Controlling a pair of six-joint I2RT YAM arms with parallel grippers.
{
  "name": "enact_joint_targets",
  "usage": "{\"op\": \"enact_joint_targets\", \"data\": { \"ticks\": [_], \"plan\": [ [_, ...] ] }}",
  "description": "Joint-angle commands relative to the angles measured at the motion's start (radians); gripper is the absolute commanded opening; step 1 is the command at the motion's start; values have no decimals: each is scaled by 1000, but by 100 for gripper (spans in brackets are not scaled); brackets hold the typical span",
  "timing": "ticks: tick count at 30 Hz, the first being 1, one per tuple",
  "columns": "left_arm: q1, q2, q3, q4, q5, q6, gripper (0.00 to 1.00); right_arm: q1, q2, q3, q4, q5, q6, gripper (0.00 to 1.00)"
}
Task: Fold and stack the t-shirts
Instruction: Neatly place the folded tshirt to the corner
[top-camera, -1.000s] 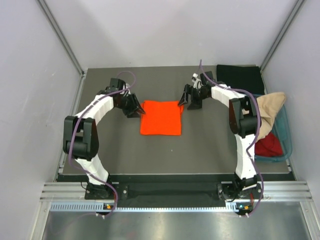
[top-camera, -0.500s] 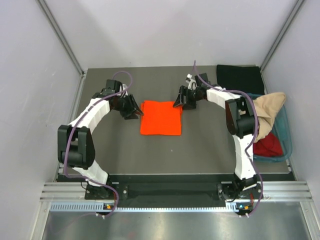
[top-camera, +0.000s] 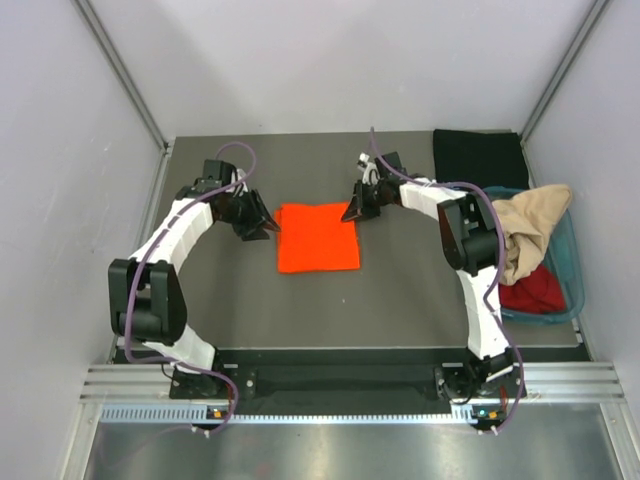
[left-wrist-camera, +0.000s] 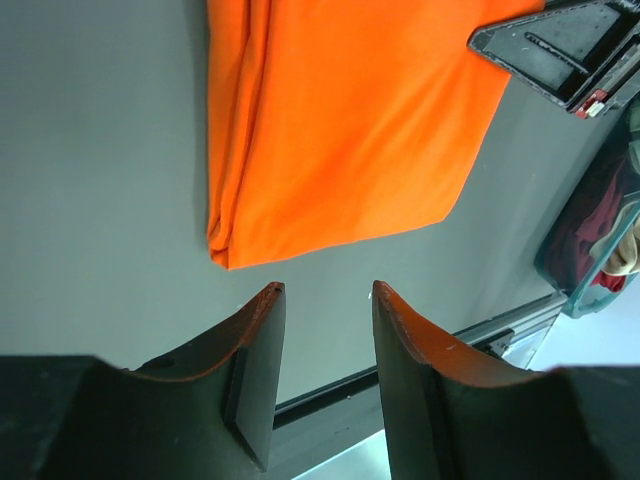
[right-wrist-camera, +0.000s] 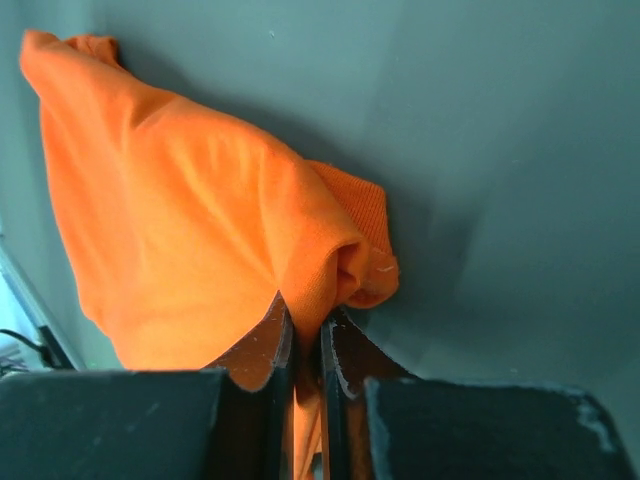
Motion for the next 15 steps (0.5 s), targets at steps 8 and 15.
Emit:
{"op": "enact_joint_targets", "data": {
  "ticks": [8, 15],
  "plan": [
    [-19, -219, -48, -125, -38, 54, 45, 5, -69, 220, -333, 250, -240, 0],
    [-105, -314, -195, -60, -55, 25, 45, -5, -135, 306, -429, 421, -376, 0]
  ]
}}
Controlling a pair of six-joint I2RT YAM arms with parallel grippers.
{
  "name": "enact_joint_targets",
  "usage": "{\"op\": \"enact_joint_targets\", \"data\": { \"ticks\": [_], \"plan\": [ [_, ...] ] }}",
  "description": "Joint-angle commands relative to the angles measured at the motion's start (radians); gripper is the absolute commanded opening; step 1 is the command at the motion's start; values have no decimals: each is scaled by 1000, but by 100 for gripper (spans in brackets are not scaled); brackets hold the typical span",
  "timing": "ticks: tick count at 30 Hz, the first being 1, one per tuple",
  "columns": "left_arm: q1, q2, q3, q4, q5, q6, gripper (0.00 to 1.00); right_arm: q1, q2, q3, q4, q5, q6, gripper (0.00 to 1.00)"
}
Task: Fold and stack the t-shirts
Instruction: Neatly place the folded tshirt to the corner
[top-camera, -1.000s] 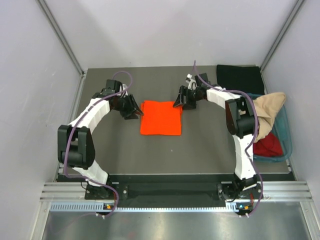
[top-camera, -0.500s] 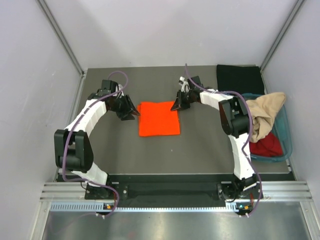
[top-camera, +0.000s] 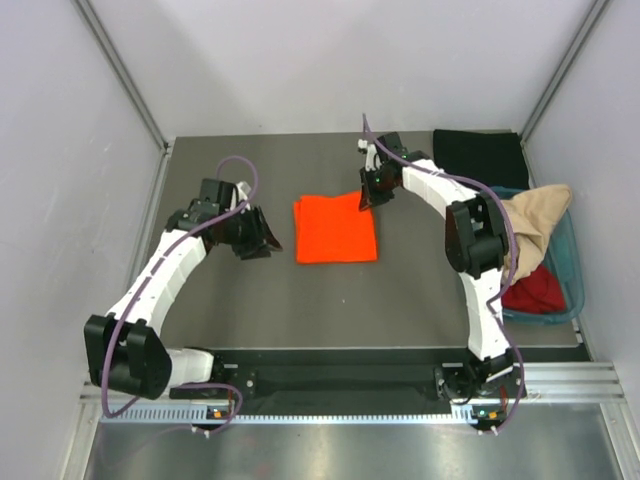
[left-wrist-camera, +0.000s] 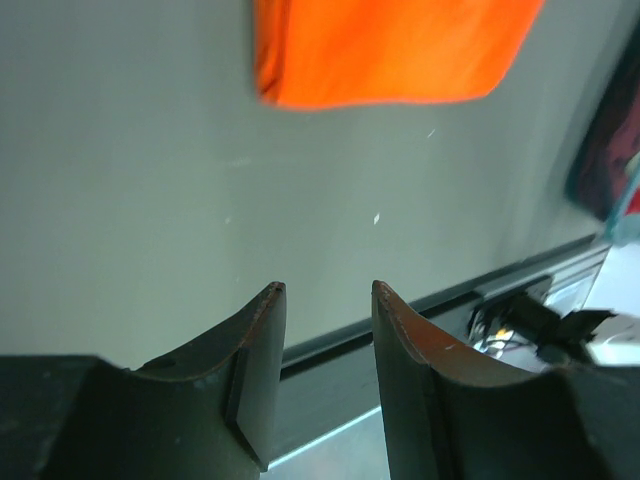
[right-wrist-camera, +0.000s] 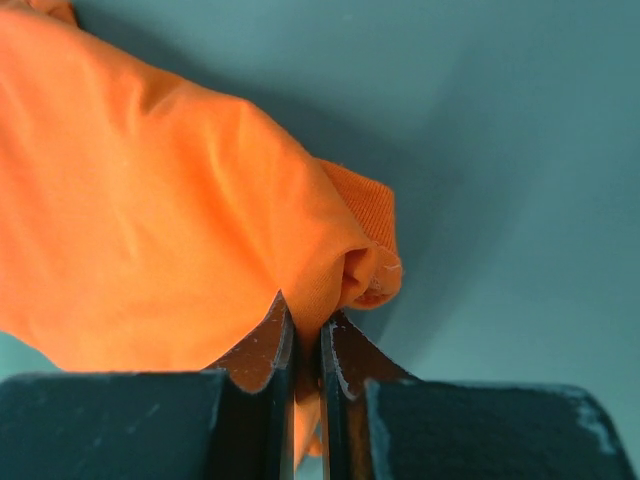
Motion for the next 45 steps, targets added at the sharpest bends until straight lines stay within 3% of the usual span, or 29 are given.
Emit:
{"op": "enact_joint_targets", "data": {
  "ticks": [1, 6, 13, 34, 45],
  "plan": [
    [-18, -23, -75, 25, -7, -1, 45, -10, -97, 116, -95, 146, -121, 0],
    [-46, -55, -142, 54, -4, -10, 45, -51, -108, 214, -190, 253, -236, 0],
    [-44, -43, -127, 30, -58, 24, 45, -161, -82, 429, -298, 331, -348, 0],
    [-44, 32, -141, -21, -85, 50, 44, -284, -74, 608, -220, 390, -518, 0],
    [-46, 85, -126, -21, -81, 73, 44, -313, -100, 601, -197, 345, -549, 0]
  ]
}}
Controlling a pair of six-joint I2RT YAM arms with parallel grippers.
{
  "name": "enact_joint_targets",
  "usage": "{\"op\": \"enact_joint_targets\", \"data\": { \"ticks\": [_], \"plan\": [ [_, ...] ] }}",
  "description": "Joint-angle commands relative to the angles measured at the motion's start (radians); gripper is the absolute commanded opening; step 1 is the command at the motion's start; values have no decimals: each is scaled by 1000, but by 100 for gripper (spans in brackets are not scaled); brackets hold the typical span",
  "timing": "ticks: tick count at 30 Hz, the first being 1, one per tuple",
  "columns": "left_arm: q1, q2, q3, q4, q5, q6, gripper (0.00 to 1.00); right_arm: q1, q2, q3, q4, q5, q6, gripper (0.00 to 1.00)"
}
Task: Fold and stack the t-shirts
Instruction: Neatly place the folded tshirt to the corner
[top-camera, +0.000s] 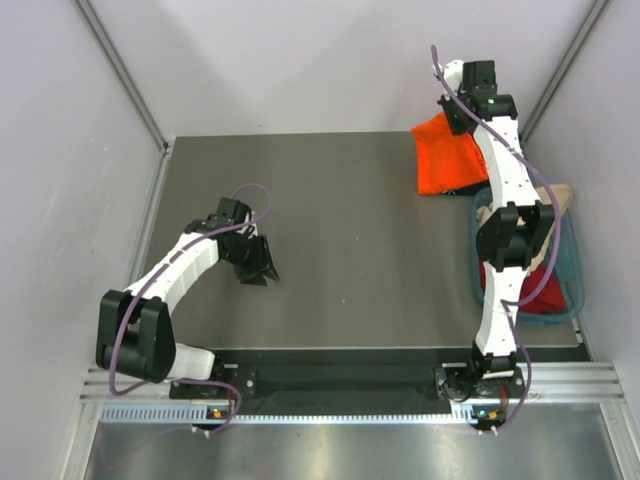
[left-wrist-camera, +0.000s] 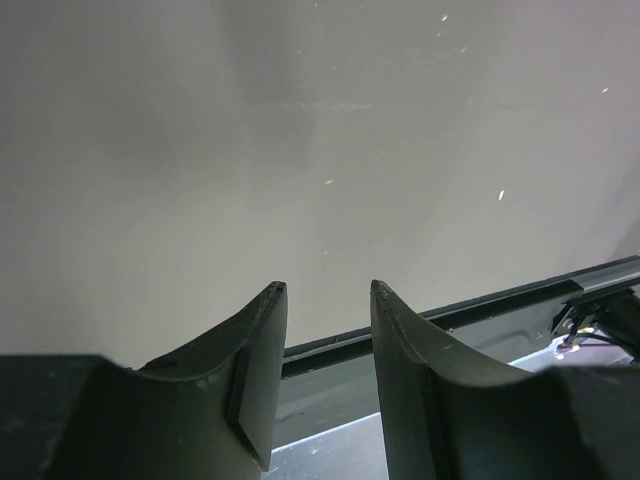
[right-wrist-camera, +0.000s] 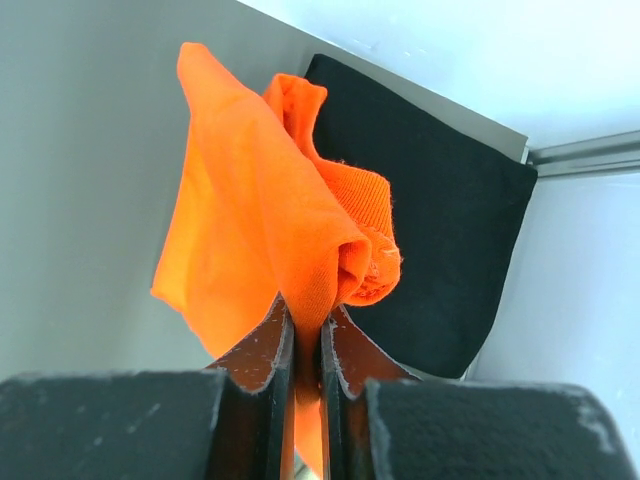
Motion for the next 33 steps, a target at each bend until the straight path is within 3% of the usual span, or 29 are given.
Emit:
{"op": "enact_joint_targets", "data": {
  "ticks": [1, 22, 33],
  "plan": [
    [-1, 11, 40, -4, 6, 25, 44, -6, -81, 39, 46, -24, -26, 0],
    [-1, 43, 61, -7, 18, 57, 44, -18, -176, -36, 12, 5, -44, 0],
    [-1, 66, 78, -8, 23, 66, 44, -40, -130, -22, 31, 16, -49, 0]
  ]
}}
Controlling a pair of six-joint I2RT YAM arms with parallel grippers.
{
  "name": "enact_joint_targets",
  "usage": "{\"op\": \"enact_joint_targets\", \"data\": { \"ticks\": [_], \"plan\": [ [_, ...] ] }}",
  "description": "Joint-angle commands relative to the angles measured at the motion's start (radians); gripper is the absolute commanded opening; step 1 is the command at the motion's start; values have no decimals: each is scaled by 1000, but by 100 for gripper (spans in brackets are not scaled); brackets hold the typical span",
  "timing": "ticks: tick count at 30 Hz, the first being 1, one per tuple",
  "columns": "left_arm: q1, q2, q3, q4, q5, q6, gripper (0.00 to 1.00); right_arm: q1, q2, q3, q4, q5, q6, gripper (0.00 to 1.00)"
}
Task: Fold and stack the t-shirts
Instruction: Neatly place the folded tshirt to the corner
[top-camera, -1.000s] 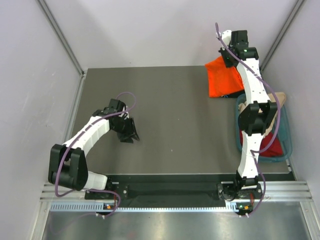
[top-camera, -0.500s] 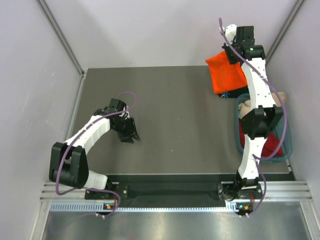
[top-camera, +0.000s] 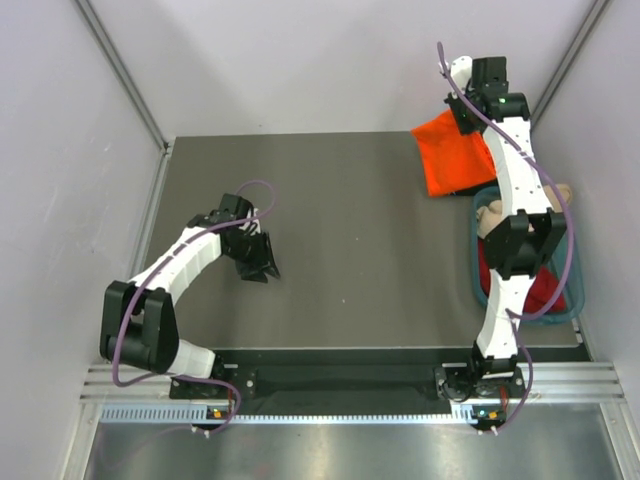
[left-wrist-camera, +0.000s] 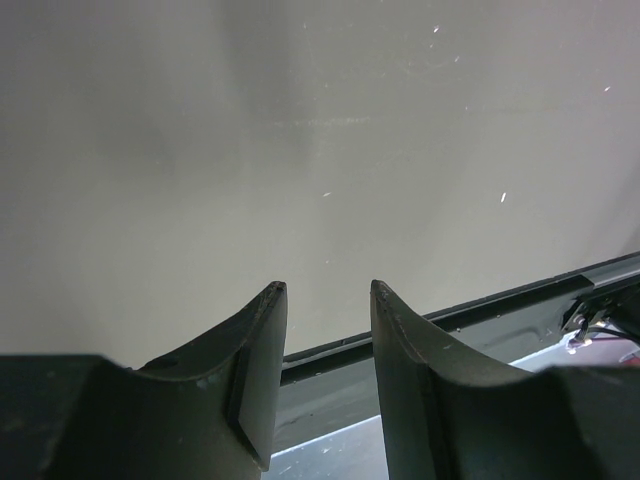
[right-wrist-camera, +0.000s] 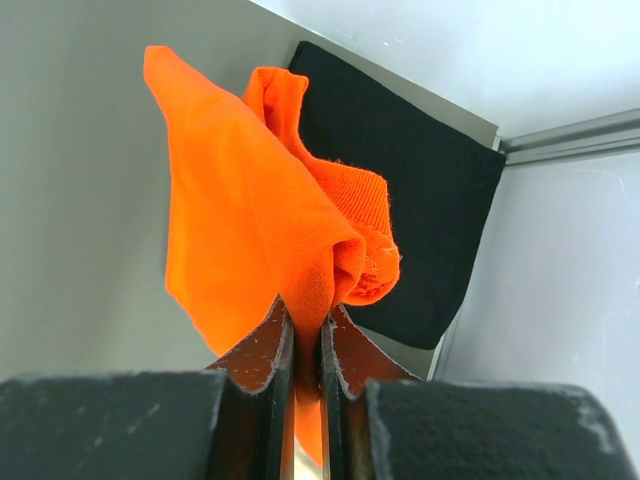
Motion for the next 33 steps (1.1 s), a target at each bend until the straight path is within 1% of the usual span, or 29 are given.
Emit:
{"op": "enact_joint_targets", "data": {
  "ticks": [1, 13, 14, 17, 26, 30, 33],
  "plan": [
    [-1, 13, 42, -5, 14, 21, 44, -30, -15, 52, 59, 14, -12, 0],
    [-1, 47, 59, 1, 18, 4, 44, -63, 54, 80, 86, -23, 0, 0],
    [0, 50, 57, 3, 17, 0, 45, -98, 61, 85, 89, -25, 3, 0],
    [-1, 58, 57, 10, 21, -6, 45, -110, 88, 101, 102, -28, 11, 0],
    [0, 89, 65, 26, 29, -25, 45, -145, 132, 94, 209, -6, 69, 0],
    [-1, 102, 74, 29, 29, -29, 45, -162, 140, 53, 278, -6, 108, 0],
    [-1, 115, 83, 32, 31, -33, 45, -173, 163, 63, 309, -12, 123, 0]
  ]
}}
